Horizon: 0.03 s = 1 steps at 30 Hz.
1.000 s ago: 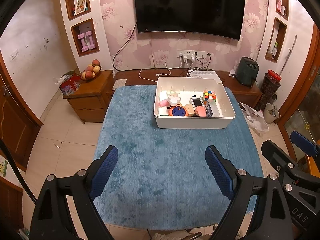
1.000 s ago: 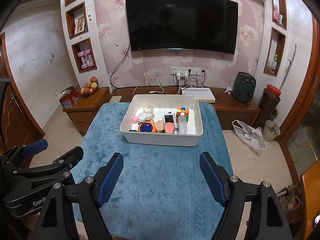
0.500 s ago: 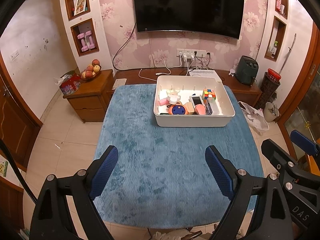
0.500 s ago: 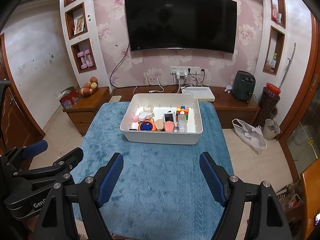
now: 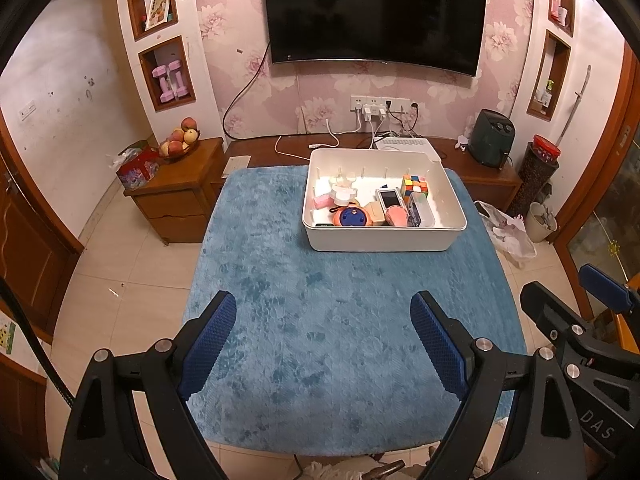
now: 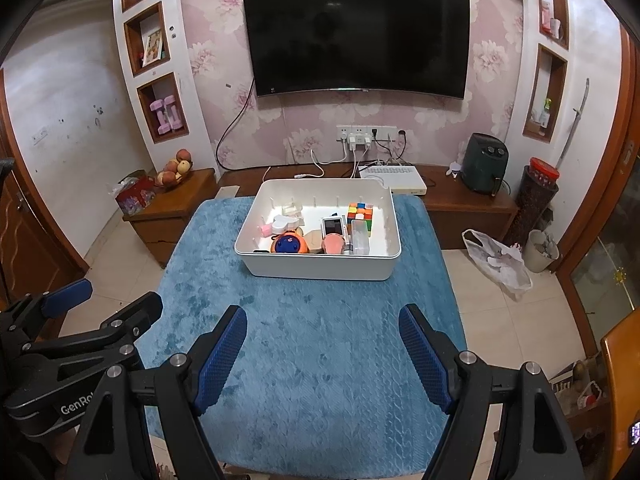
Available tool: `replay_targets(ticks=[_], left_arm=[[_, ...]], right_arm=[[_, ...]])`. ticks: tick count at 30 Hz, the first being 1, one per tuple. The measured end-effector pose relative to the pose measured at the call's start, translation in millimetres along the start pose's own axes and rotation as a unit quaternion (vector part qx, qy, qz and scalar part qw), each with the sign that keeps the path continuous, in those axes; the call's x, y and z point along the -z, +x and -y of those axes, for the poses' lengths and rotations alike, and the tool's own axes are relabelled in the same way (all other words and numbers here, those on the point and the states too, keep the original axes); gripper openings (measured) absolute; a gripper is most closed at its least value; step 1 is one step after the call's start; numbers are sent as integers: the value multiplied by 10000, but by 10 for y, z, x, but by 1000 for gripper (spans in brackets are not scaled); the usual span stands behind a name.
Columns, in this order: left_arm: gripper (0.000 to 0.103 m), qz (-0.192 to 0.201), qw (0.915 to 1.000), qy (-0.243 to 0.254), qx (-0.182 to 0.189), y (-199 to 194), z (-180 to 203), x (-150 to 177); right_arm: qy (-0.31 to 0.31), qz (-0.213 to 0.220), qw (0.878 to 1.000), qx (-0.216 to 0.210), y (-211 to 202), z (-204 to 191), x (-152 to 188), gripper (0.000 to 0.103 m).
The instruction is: Organize rigid objects
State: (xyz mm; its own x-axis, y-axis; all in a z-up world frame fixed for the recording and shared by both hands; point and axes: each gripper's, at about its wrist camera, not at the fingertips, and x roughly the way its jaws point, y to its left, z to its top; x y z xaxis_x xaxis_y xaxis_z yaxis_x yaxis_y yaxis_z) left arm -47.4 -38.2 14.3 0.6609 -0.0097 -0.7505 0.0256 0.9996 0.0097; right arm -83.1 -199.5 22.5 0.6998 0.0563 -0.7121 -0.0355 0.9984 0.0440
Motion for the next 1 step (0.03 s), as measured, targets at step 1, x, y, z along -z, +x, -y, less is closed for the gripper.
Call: replay_targets(ticks=[1], left_arm=[[91, -4, 10000, -2, 0, -3, -5, 2]], right_arm=[[0, -5, 10000, 0, 1, 0, 0, 79]])
